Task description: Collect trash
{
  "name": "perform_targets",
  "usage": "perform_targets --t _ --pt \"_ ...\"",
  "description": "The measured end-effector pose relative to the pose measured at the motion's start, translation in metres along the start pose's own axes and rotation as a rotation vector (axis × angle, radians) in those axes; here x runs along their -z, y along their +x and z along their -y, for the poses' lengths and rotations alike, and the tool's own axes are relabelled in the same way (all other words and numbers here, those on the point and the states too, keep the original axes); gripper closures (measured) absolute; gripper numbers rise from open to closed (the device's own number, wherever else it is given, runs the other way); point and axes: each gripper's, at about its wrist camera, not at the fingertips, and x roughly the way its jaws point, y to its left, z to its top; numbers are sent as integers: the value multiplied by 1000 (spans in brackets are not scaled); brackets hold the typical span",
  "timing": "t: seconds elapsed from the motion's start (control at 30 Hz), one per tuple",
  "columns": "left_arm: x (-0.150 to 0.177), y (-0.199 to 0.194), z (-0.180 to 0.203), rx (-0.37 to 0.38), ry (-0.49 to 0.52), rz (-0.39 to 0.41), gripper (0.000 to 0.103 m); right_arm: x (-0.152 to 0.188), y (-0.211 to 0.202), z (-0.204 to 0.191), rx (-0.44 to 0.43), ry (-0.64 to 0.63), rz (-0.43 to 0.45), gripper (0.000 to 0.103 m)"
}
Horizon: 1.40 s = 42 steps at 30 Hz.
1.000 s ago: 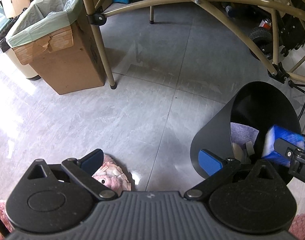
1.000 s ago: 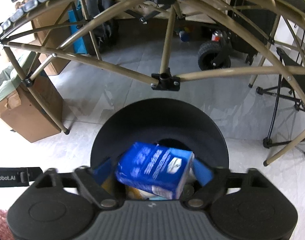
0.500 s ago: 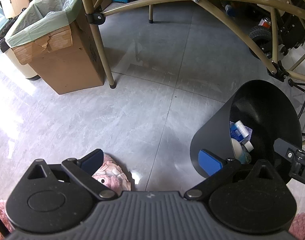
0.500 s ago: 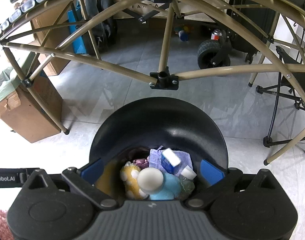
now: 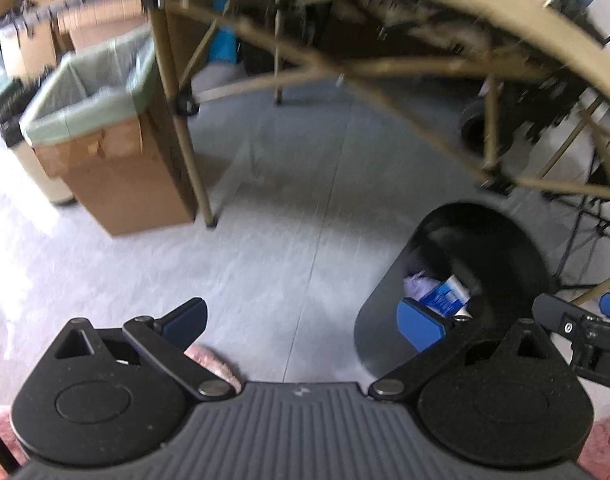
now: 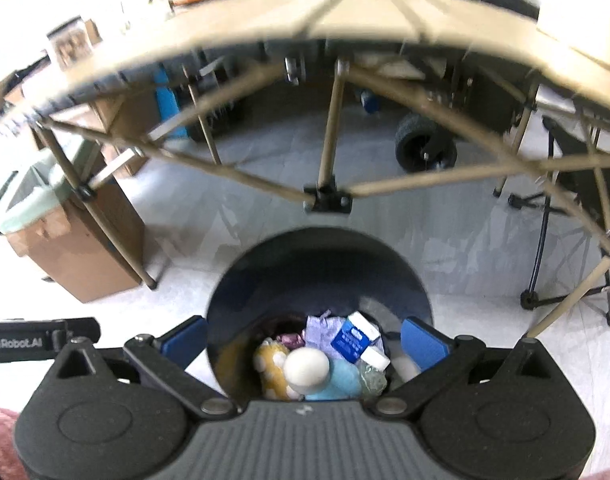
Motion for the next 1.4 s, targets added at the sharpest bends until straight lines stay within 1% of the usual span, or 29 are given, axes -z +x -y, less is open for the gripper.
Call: perform_targets --t 0.1,0.2,0.27,0.47,0.6,0.67,0.8,1.03,1.4 --pt "3 -39 8 32 27 89 0 3 -40 1 -2 -14 52 0" --pt "10 -76 16 38 89 175 0 9 -80 3 -6 -37 87 0" --pt "18 -98 19 56 112 212 0 15 -106 4 -12 -48 110 0" --pt "39 -150 30 119 163 268 0 31 -176 8 -22 -60 173 0" --pt "54 -170 32 142 186 293 0 44 -211 11 -9 -49 200 0" --pt "61 -177 34 151 193 288 0 50 -223 14 2 -47 208 0" --pt "68 -184 34 162 208 288 0 60 -238 19 16 -31 218 0" --pt "73 -194 36 158 216 305 0 68 -245 21 15 -23 226 0" --pt "75 -200 34 156 220 314 0 71 -250 17 12 -26 243 0"
